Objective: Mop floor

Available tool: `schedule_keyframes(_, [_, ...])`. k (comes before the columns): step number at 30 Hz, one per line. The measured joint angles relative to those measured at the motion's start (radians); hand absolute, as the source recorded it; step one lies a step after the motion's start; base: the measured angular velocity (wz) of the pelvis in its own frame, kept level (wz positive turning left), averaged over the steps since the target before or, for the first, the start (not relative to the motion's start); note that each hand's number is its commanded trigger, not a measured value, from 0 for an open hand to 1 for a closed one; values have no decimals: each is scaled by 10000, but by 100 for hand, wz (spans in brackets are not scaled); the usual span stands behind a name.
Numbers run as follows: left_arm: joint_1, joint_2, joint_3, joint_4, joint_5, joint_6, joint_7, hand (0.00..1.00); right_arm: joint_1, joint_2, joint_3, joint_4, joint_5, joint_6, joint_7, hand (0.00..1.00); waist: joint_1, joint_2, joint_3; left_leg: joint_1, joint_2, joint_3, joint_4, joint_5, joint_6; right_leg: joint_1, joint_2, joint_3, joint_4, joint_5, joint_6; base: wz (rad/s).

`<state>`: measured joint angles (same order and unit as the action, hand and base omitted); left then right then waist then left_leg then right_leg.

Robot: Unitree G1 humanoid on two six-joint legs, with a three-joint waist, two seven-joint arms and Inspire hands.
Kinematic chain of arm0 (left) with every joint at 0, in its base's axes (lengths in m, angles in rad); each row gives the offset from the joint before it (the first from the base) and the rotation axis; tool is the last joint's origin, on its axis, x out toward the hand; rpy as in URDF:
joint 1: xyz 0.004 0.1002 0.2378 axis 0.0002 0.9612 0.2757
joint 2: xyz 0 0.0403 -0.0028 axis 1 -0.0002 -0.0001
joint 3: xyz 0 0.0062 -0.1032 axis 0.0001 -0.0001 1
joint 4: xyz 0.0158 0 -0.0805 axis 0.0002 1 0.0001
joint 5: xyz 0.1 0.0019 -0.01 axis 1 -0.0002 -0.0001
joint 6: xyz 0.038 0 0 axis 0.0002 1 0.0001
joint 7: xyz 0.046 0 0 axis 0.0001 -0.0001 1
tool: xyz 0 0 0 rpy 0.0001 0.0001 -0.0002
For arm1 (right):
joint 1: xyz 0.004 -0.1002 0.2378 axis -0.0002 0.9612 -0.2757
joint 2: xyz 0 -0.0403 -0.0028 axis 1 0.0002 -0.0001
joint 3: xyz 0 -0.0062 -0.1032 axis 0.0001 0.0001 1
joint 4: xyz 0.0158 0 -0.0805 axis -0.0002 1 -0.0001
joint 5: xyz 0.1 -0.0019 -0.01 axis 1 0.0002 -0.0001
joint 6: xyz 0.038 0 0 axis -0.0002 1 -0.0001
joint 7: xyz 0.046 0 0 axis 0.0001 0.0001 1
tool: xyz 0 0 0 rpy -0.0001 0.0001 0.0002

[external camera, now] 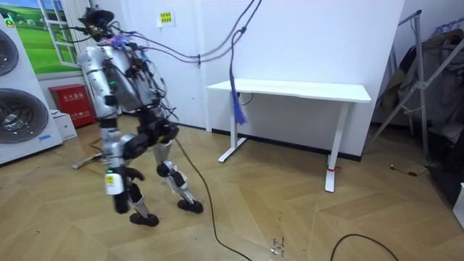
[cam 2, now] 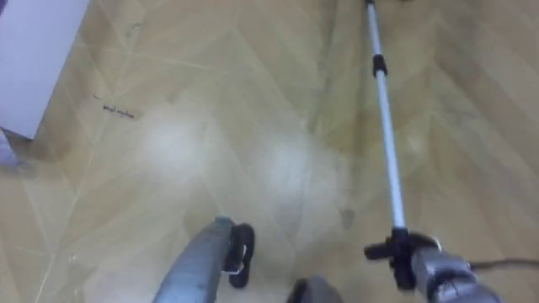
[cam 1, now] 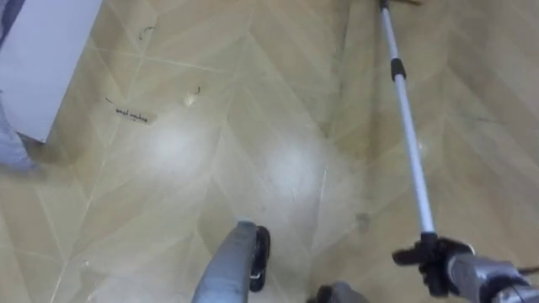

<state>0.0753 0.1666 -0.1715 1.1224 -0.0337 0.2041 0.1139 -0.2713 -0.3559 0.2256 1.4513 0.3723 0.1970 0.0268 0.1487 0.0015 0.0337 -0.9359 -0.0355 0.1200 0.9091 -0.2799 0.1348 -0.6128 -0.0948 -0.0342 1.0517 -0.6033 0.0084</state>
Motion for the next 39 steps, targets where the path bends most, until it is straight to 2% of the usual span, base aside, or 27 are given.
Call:
schedule_keyframes(1, [-21, -36, 29, -25, 333, -63, 4, 0, 702, -82, -8, 286, -63, 0, -21, 100, -100, 125, -121, 409, -235, 229, 4, -361, 244, -70, -129, 297, 868, 608, 332, 67])
schedule_keyframes(2, [-30, -56, 34, -28, 466, -101, 10, 0, 1066, -119, 29, 389, -132, 3, -72, 100, -140, 236, -212, 562, -341, 233, 35, -539, 321, -173, -133, 447, 1305, 1021, 388, 23])
schedule_keyframes(3, [-71, -110, 100, -43, 523, -137, 27, 0, 1804, -114, 101, 404, -199, 10, -243, 100, -208, 541, -366, 895, -484, 169, 57, -858, 429, -400, -24, 669, 1974, 1746, 421, -3])
schedule_keyframes(4, [-150, -110, 109, -53, 461, -158, 73, 0, 2290, -114, 105, 401, -222, 28, -413, 100, -356, 810, -375, 1235, -512, 159, -21, -1081, 492, -800, 110, 778, 2436, 1937, 427, -14])
schedule_keyframes(7, [-402, -124, 108, -26, 454, -160, 350, 0, 2782, 363, 70, 250, -494, 101, -732, 100, -823, 1060, -313, 1924, -692, -164, -647, -1211, 448, -2179, 258, 637, 2130, 1921, 390, -28])
schedule_keyframes(9, [-403, -187, 89, -21, 454, -157, 360, 0, 2817, 787, 39, 183, -707, 123, -903, 100, -958, 1046, -267, 2405, -692, -217, -1128, -1243, 385, -2470, 250, 543, 445, 1976, 336, -45])
schedule_keyframes(11, [-344, -343, 81, -21, 450, -124, 359, 0, 2711, 979, -136, 122, -1008, 224, -960, 100, -963, 1038, -263, 2858, -691, -214, -1544, -1276, 311, -2428, 323, 451, -1701, 2401, 159, -45])
schedule_keyframes(12, [-261, -400, 90, -28, 468, -89, 355, 0, 2543, 983, -150, -15, -1110, 408, -1001, 100, -908, 1025, -257, 3064, -690, -271, -1622, -1392, 224, -2383, 380, 309, -2597, 2834, -50, -29])
schedule_keyframes(13, [-129, -397, 92, -35, 441, 12, 360, 0, 2396, 938, -152, -171, -1152, 624, -1043, 100, -847, 1006, -254, 3259, -696, -452, -1599, -1537, 117, -2246, 442, 251, -2747, 3126, -244, -24])
schedule_keyframes(15, [37, -331, 106, -44, 354, 284, 461, 0, 1800, 845, -234, -106, -1390, 895, -1082, 100, -736, 842, -227, 3327, -718, -697, -1071, -1695, -147, -1997, 251, -37, -2556, 3096, -247, -14])
schedule_keyframes(17, [61, -167, 67, -94, 36, 465, 579, 0, 956, 637, -299, -81, -1589, 1118, -1104, 100, -526, 576, -96, 2439, -478, -474, 1164, -1140, -1102, -1987, 92, -262, -1835, 2821, -464, -9])
schedule_keyframes(18, [92, 30, -34, -107, -501, 469, 673, 0, 389, 483, -272, -93, -1623, 1096, -1066, 100, -305, 218, -53, 1589, -184, -171, 2845, 9, -1673, -2079, 98, -189, -1275, 2415, -590, -4])
schedule_keyframes(19, [119, 187, -229, -144, -922, 436, 798, 0, -242, 285, -253, -112, -1587, 1072, -972, 100, -87, 12, -99, 737, 24, -57, 4178, 1639, -1699, -2087, 102, -191, -850, 2063, -693, 0])
schedule_keyframes(20, [125, 264, -347, -157, -1026, 410, 829, 0, -537, 209, -198, -141, -1551, 1037, -915, 100, -9, -113, -80, 374, 97, -21, 4665, 2521, -1720, -2077, 96, -184, -683, 1918, -739, 6])
schedule_keyframes(21, [215, 390, -525, -311, -1321, 342, 901, 0, -1134, 66, -85, -180, -1392, 868, -776, 100, 227, -412, -1, -334, 263, 32, 5473, 4089, -1722, -2060, 113, -169, -448, 1693, -867, 0])
schedule_keyframes(23, [492, 427, -573, -800, -1362, 302, 882, 0, -1709, -141, -79, -168, -1274, 511, -529, 100, 562, -545, 62, -1380, 579, -163, 6396, 3213, -1457, -2027, 357, -225, -215, 1428, -925, -10])
schedule_keyframes(24, [694, 418, -597, -961, -1305, 292, 750, 0, -1963, -159, -69, -201, -1103, 374, -402, 100, 793, -629, 120, -1637, 737, -177, 5948, 2370, -1332, -1861, 411, -245, -187, 1264, -901, -6])
schedule_keyframes(25, [914, 408, -597, -1102, -1280, 268, 568, 0, -1997, -168, -68, -270, -821, 369, -282, 100, 850, -638, 114, -1421, 768, -125, 4248, 1781, -1361, -1585, 431, -249, -285, 1086, -785, 0])
schedule_keyframes(26, [1017, 413, -593, -1172, -1256, 272, 474, 0, -1946, -167, -41, -283, -649, 366, -214, 100, 840, -592, 121, -1145, 761, -137, 3113, 1630, -1379, -1403, 432, -267, -363, 992, -718, 16])
schedule_keyframes(27, [1155, 417, -587, -1232, -1187, 246, 280, 0, -1674, -176, 7, -303, -449, 357, -137, 100, 797, -349, 94, -504, 765, -174, 840, 1396, -1271, -965, 436, -459, -573, 793, -637, 27])
schedule_keyframes(28, [1138, 441, -425, -1219, -988, 254, 125, 0, -1151, -185, -1, -450, -164, 327, -99, 100, 722, -255, 58, -65, 687, -99, -177, 709, -1012, -688, 298, -575, -741, 538, -512, 35])
schedule_keyframes(30, [1046, 420, -190, -1262, -805, 236, 11, 0, -242, -279, -73, -472, 129, 314, -36, 100, 529, -62, -44, 124, 458, 43, -312, 144, -397, -385, 44, -757, -958, 338, -189, 57])
schedule_keyframes(31, [920, 408, -38, -1273, -799, 207, -30, 0, 334, -296, -110, -351, 166, 309, -15, 100, 382, 40, -73, 290, 277, 195, -293, -99, -121, -280, -124, -581, -708, 305, -72, 53])
schedule_keyframes(33, [772, 390, 100, -1219, -819, 126, -38, 0, 1180, -302, 16, -18, 163, 308, -51, 100, 132, 167, -152, 707, -178, 297, -237, -493, 156, -410, -411, -266, 308, 745, 294, 33])
schedule_keyframes(34, [690, 358, 128, -1205, -817, 42, -10, 0, 1778, -294, 82, 40, 127, 345, -228, 100, 30, 388, -280, 1000, -310, 288, -113, -858, 264, -613, -409, 11, 1092, 1368, 416, 15])
schedule_keyframes(36, [638, 330, 142, -1226, -801, -76, 87, 0, 2247, -183, 153, 31, 93, 442, -428, 100, -152, 643, -350, 1386, -398, 182, -61, -1273, 350, -1108, -350, 298, 2232, 2472, 364, -20])
schedule_keyframes(39, [475, 148, 122, -1226, -806, -217, 143, 0, 2343, 227, 210, -130, -13, 442, -858, 100, -381, 956, -213, 1848, -717, -596, -334, -1398, 318, -2174, 35, 188, 1685, 2121, 329, -50])
